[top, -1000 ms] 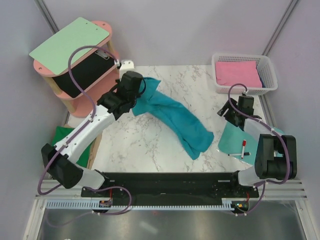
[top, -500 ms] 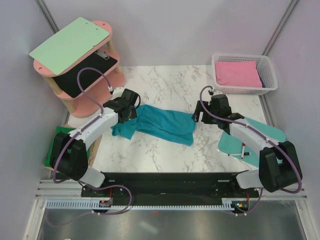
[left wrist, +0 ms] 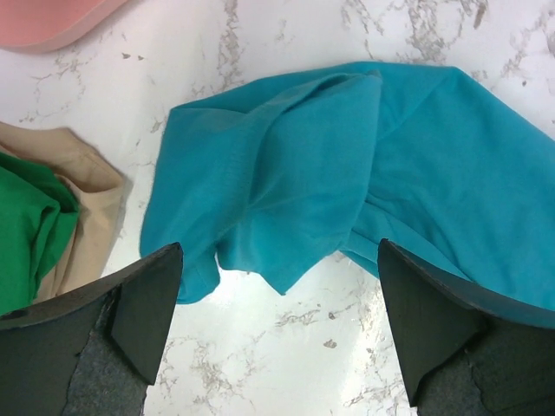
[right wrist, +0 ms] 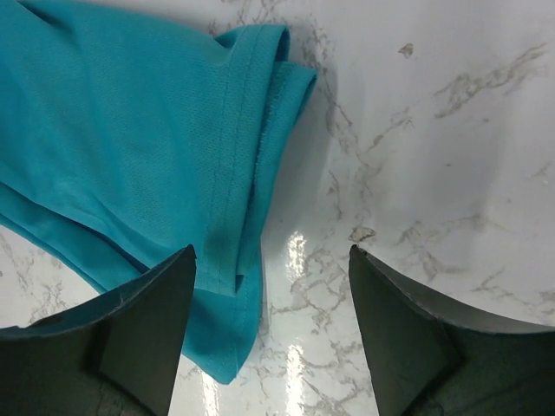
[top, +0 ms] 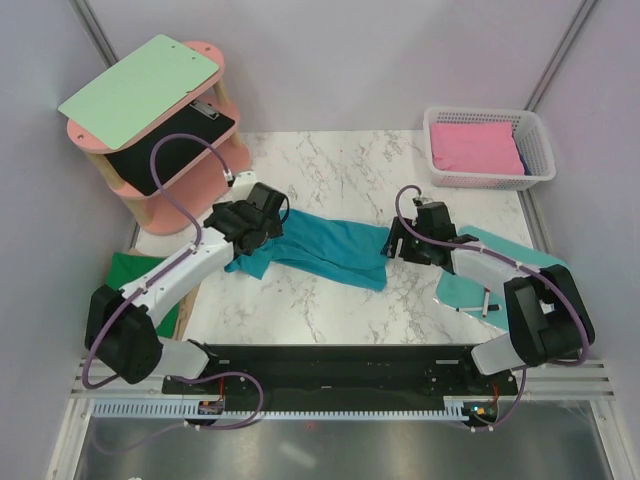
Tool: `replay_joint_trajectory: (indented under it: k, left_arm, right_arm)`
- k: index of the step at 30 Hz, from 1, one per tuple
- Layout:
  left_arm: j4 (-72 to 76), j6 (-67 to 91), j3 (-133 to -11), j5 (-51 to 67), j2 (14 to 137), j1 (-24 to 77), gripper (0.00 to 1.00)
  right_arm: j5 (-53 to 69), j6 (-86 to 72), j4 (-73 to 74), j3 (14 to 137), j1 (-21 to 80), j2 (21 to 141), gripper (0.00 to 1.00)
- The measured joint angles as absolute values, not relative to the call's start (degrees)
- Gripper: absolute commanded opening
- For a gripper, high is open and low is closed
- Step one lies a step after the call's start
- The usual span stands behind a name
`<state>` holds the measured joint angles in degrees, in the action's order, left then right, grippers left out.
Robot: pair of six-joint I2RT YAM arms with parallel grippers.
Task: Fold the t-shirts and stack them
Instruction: Flatten out the tshirt
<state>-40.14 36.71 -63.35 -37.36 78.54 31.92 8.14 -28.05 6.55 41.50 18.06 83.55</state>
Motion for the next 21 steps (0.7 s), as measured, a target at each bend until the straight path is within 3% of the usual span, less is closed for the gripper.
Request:
replay_joint_trajectory:
  k: [2,5,6,9,16,21]
  left_arm:
    - [-40.21,36.69,-63.53,-37.80,79.77,33.98,1.00]
    - [-40.21,36.64,-65.19,-38.83,83.79,36.58,1.00]
    - [-40.16,36.62,-66.32,-38.98,86.08,37.47,1.00]
    - [-39.97,36.62,-67.96,-39.00,90.74,38.81,1.00]
    - [-40.29,36.38,-71.48,-41.45,98.67,39.44,0.98]
    - [-40.51,36.05,-75.37,-44.07,103.96,37.56,0.87]
  right_arm:
    - [8.86,-29.26,4.67,41.10,18.70,84.40,0.72]
    - [9.67,-30.70,2.00,40.82,20.03,85.56,0.45]
    - [10.09,-31.18,0.91,40.82,20.58,86.24,0.22]
    - [10.98,-32.49,-1.04,40.82,22.02,88.29,0.01]
    - [11.55,-33.26,-2.20,40.80,23.79,88.31,0.00]
    - [11.20,-33.19,-1.93,40.80,23.79,85.71,0.00]
